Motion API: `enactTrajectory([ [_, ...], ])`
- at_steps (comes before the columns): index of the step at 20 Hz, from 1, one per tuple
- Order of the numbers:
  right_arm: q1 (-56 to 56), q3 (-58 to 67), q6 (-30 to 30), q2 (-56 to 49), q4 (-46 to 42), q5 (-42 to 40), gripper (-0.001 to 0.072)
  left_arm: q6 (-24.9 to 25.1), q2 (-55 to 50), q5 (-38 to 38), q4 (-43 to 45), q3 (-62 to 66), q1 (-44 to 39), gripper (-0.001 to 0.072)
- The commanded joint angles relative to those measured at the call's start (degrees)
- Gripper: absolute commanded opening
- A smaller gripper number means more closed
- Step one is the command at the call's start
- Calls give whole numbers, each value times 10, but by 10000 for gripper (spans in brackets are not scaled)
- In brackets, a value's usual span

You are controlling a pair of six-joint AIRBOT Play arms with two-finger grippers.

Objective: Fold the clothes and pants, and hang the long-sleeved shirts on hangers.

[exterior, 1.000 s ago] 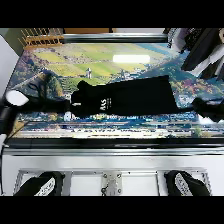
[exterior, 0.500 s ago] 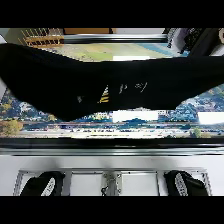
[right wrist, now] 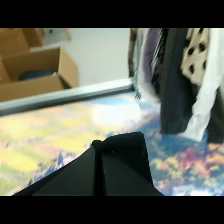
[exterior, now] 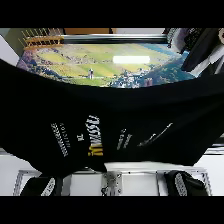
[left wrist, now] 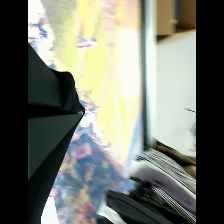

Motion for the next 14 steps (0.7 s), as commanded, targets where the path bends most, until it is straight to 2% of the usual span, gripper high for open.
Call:
enactTrajectory([
  [1,1,-7,-17,-89,39,56,7,-7,-125,-68,18,3,0,7],
  [6,86,-26,-25,-313,-40,61,7,0,-379,-36,14,3,-10,7],
  [10,150,-15,-14,-489,-67,-29,7,12,-548,58,11,3,-10,7],
  [14,175,27,28,-617,-66,-127,7,12,-630,173,-30,4,-2,7],
])
